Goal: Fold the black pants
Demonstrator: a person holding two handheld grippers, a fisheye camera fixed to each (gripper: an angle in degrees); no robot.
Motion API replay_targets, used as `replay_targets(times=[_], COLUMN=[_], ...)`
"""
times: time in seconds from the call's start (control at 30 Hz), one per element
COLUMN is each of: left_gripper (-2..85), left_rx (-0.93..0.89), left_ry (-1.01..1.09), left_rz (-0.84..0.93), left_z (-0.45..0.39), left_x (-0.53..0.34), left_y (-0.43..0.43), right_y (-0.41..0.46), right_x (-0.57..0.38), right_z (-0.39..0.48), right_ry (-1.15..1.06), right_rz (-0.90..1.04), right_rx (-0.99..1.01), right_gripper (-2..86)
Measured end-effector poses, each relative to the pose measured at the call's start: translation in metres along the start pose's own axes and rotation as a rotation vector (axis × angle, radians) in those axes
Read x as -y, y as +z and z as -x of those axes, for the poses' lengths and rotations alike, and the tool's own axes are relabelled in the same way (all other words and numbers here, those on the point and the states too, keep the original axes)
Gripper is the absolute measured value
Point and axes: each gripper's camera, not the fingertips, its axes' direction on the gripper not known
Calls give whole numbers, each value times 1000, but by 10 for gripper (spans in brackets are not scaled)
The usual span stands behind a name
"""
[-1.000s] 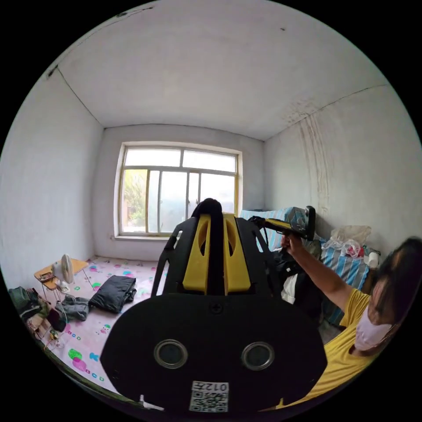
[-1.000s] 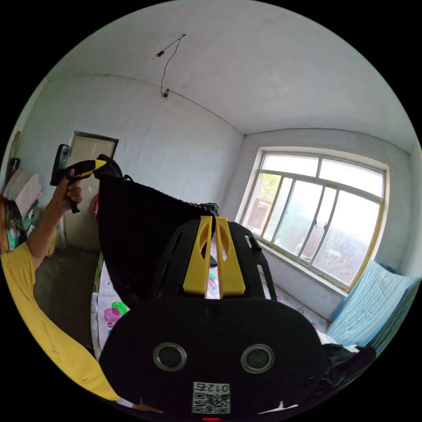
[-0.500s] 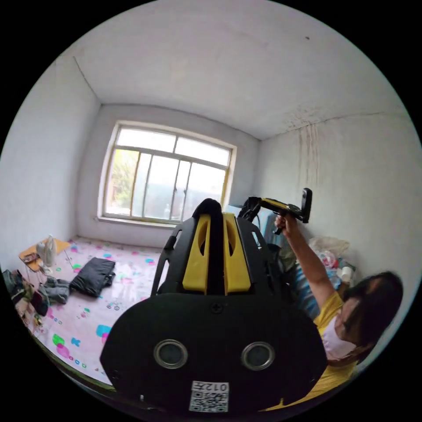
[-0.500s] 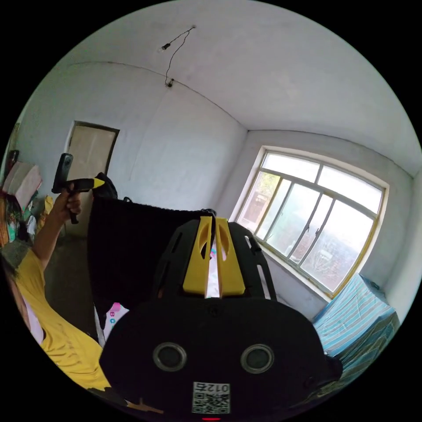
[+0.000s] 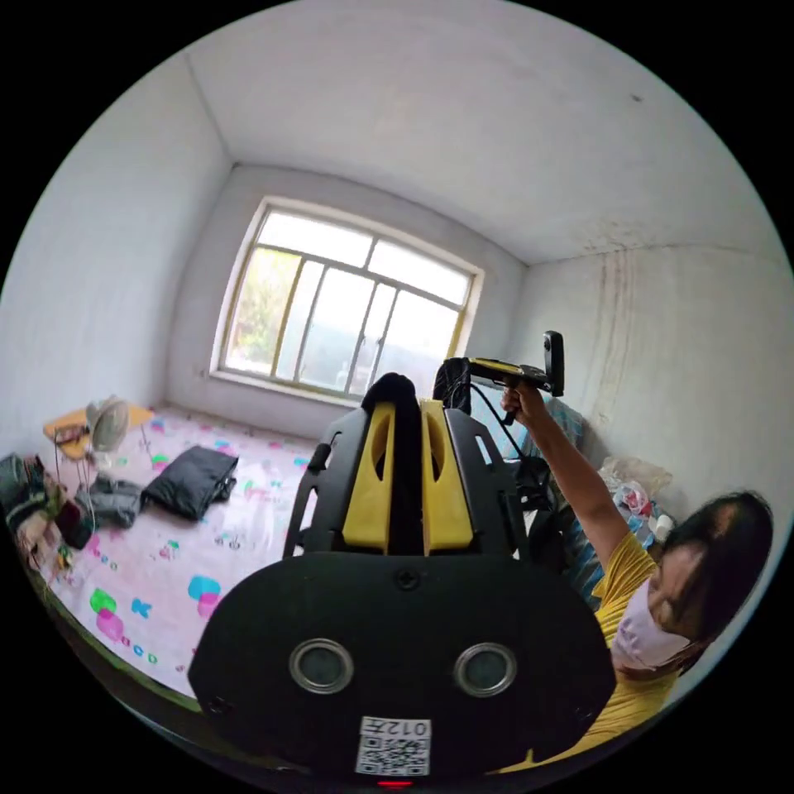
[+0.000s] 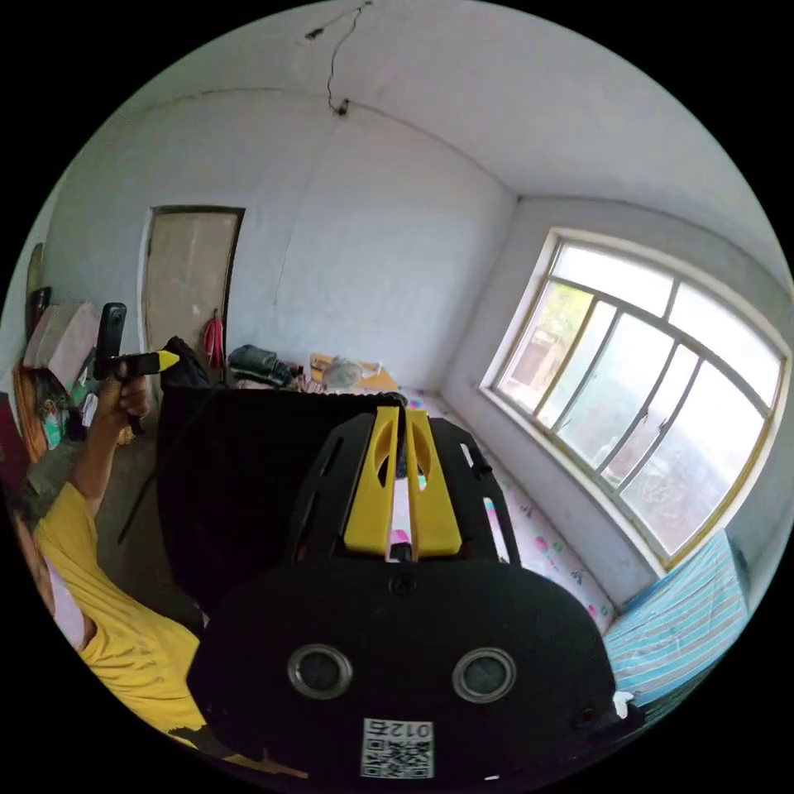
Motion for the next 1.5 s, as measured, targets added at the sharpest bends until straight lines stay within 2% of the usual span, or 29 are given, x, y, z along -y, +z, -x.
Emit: replay_targets(times=[0.1, 0.17, 0.23, 0.3, 0.43, 0.53, 0.63, 0.77, 0.9, 0.97, 1.07, 1.23, 1.33, 1.5], left_gripper=[41, 39, 39, 38, 40, 41, 41, 41, 40, 40, 39, 39, 39, 43], left_rx=[26, 42, 119, 176, 250, 277, 260, 186, 121, 56, 63, 44, 29, -16], left_ry=[-176, -301, -302, -251, -9, 55, 20, -95, -230, -396, -588, -877, -969, -1013], left_rz=[68, 5, -60, -111, -194, -175, -73, 37, 158, 228, 317, 457, 553, 711], left_z=[109, 187, 220, 231, 199, 187, 207, 260, 317, 369, 434, 500, 512, 518], left_x=[-15, -13, 11, 48, 128, 147, 140, 73, -24, -105, -215, -374, -431, -474], left_y=[28, 25, 9, -9, -38, -42, -28, 6, 47, 78, 118, 178, 206, 237], right_y=[120, 169, 200, 202, 181, 185, 212, 265, 344, 381, 446, 544, 571, 590], right_x=[9, 24, 60, 91, 135, 143, 125, 70, -33, -87, -180, -319, -358, -369], right_z=[-12, -13, -7, -8, -36, -46, -53, -56, -54, -51, -41, -21, -18, -40], right_ry=[79, 134, 101, 78, 156, 125, 105, 59, 45, 90, 139, 295, 306, 283], right_rz=[75, 49, -31, -117, -348, -352, -282, -147, 40, 115, 271, 580, 700, 750], right_rx=[95, 147, 136, 107, 141, 139, 149, 213, 320, 348, 367, 355, 318, 279], right_gripper=[7, 8, 8, 8, 8, 9, 9, 9, 8, 8, 8, 10, 10, 11])
